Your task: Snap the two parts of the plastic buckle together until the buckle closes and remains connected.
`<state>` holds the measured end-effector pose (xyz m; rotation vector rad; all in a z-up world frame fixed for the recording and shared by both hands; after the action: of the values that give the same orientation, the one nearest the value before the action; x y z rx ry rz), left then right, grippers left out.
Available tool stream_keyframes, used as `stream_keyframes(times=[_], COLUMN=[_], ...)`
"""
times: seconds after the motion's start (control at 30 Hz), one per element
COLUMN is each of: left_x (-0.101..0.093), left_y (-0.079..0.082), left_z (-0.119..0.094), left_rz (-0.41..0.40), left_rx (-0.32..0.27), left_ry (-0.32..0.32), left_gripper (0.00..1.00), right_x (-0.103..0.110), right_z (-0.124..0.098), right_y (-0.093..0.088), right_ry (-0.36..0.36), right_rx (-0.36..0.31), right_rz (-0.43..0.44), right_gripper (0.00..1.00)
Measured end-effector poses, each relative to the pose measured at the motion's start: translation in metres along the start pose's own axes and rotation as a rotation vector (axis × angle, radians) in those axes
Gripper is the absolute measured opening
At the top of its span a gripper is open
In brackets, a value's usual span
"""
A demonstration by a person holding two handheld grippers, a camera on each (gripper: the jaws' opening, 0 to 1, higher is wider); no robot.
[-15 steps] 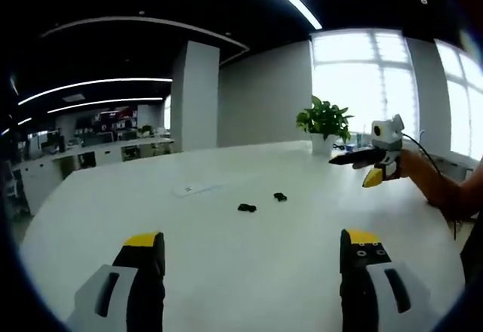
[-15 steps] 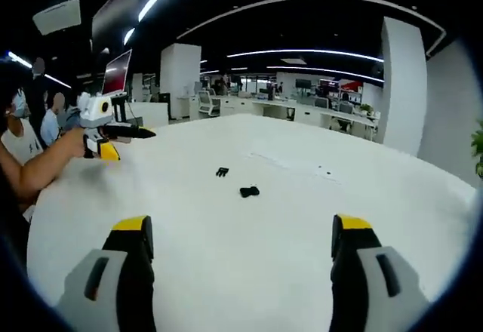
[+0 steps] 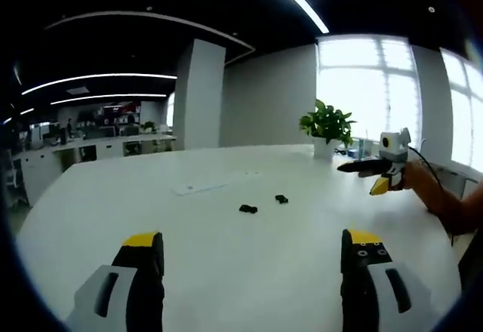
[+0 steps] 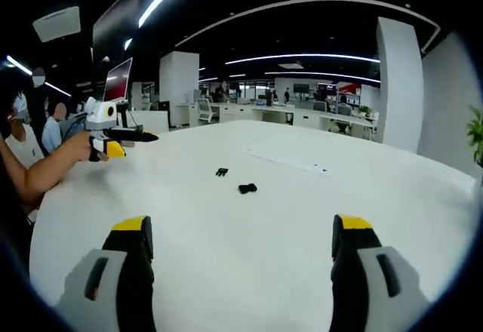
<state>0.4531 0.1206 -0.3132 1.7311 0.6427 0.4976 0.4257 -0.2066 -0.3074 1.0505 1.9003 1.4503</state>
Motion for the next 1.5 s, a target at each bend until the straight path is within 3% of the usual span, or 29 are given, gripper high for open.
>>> stream_keyframes(times=[0.13, 0.33, 0.43, 0.9, 1.5], left_x=[-0.004, -0.008, -0.005, 0.003, -0.007], left_y=[-0.001, 0.005, 0.002, 0.004, 0.003], left_z=[0.002, 0.004, 0.005, 0.003, 0.006], left_rz=[0.018, 0.009, 0.019, 0.045, 0.033], left_rx=[0.015, -0.019, -0.005, -0.013, -0.013], left_ry=[-0.012, -0.040, -0.024, 0.011, -0.022], left_gripper=[1.00, 1.00, 1.00, 1.00, 1.00], right_x=[-0.002, -0.006, -0.011, -0.004, -0.002], right_z=[-0.001, -0.002, -0.001, 0.003, 0.003], right_y=[-0.001, 0.006, 0.003, -0.003, -0.005], right_ry=[0.005, -0.014, -0.052, -0.039, -0.034], right_rx=[-0.007, -0.058, -0.040, 0.001, 0.007], right_rz=[0.016, 0.046, 0.045, -0.024, -0.023], right_gripper=[1.00, 1.00, 1.00, 1.00, 0.99])
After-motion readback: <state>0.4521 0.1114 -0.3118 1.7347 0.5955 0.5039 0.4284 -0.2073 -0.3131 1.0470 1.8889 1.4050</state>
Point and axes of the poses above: the point that each gripper's makers call its tool centre point, and the gripper's own axes: z roughly forward along the fingers, x roughly to its left, y roughly out of its top, the point moved 4 cm from there along -z, roughly backward along the fingers, and after that the axes turned 7 degrees about z, right-handed, at the moved point
